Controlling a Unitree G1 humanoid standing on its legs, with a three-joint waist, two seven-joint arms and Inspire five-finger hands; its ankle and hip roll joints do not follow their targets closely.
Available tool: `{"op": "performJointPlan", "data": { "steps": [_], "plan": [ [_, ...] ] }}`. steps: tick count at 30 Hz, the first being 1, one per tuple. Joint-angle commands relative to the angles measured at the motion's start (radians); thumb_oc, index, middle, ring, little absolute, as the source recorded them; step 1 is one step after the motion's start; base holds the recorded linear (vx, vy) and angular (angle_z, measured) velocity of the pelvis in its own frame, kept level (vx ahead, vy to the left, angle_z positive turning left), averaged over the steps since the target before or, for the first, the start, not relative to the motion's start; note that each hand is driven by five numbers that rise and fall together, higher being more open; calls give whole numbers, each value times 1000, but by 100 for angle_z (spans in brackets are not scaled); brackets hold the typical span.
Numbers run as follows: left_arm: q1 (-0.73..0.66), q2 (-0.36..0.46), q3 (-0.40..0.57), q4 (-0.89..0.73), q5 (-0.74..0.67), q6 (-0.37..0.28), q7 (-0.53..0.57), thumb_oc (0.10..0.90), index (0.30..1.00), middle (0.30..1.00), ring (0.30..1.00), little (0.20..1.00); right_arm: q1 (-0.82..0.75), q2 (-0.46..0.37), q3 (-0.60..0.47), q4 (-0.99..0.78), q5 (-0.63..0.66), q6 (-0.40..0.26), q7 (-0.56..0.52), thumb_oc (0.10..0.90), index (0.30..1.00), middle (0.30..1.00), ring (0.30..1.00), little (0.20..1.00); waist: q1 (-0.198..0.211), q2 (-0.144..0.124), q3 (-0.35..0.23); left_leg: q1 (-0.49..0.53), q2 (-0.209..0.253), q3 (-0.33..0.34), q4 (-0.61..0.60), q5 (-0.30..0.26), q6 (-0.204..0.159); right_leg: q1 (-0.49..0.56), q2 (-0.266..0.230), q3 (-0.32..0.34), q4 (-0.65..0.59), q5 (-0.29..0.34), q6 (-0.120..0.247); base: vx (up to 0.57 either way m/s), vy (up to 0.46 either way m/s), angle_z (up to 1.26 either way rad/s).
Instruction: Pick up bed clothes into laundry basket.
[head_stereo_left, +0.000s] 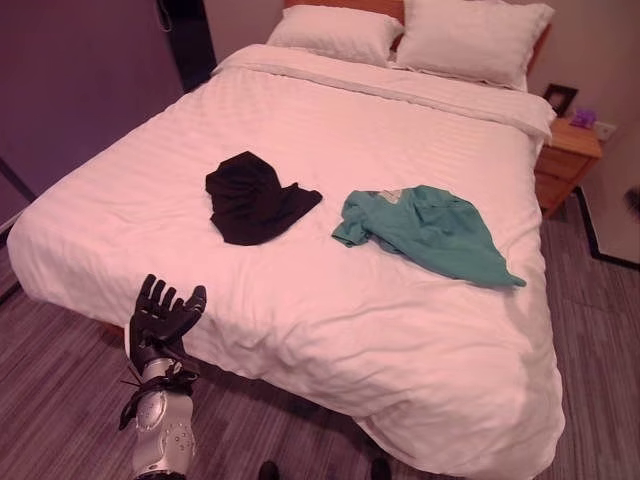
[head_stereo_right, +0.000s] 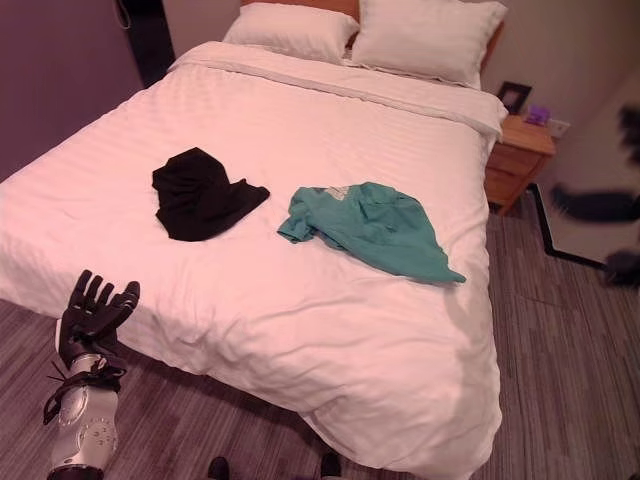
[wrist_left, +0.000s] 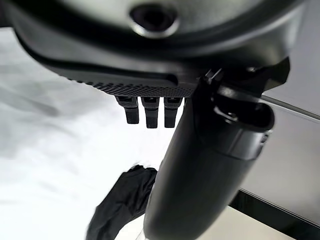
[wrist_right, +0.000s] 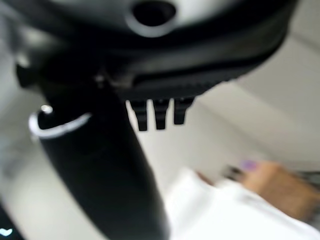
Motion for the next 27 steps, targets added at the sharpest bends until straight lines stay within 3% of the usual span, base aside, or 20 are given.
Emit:
{"op": "performJointPlan", "data": {
  "steps": [1,3,5,6,12,18,24,27],
  "plan": [
    [0,171,-10,-93,-7,-98,-75,800,900,900,900,900,-502,-69,414,104,-93,-51,44,800,900,900,900,900,61,-100,-57,27,-81,18,0,-58,42,-21,41,-55,38,-11,-9,28,4,13],
    [23,182,-15,-109,-15,-96,-86,800,900,900,900,900,-669,-37,592,206,-168,-30,53,800,900,900,900,900,77,-102,-48,13,-80,3,0,-52,38,-25,41,-68,34,-11,-11,8,-2,11],
    [30,171,-13,-119,-20,-94,-89,800,900,900,900,900,-765,-12,686,259,-185,-24,52,800,900,900,900,900,73,-88,-45,7,-80,-2,0,-49,37,-27,41,-72,32,-10,-12,-4,-16,24],
    [47,184,-7,-127,-24,-90,-97,800,900,900,900,900,-851,45,759,358,-254,-4,43,800,900,900,900,900,92,-80,-32,-13,-80,-13,0,-42,34,-36,41,-83,27,-6,-13,-7,-24,26],
    [51,184,-8,-115,-75,-75,-104,800,900,900,900,900,-923,185,780,541,-374,43,5,800,900,900,900,900,120,-48,-13,-54,-83,-46,0,-29,26,-49,40,-110,7,-7,-19,17,-30,22],
    [47,206,-51,-165,-67,-53,-115,800,900,900,900,900,-998,236,801,661,-438,78,-36,800,900,900,900,900,131,-7,12,-102,-93,-78,0,-12,22,-78,33,-136,5,-8,-23,-16,-18,21],
    [22,211,-64,-174,-73,-60,-111,800,900,900,900,900,-1002,248,790,645,-414,77,-43,800,900,900,900,900,132,26,38,-138,-100,-87,0,0,21,-116,29,-139,10,-6,-27,-40,-4,6],
    [-7,222,-85,-217,-58,-65,-96,800,900,900,900,900,-989,278,778,645,-402,79,-42,800,900,900,900,900,136,60,92,-187,-105,-85,0,18,22,-182,24,-129,23,4,-34,-163,6,-1]
  ]
}}
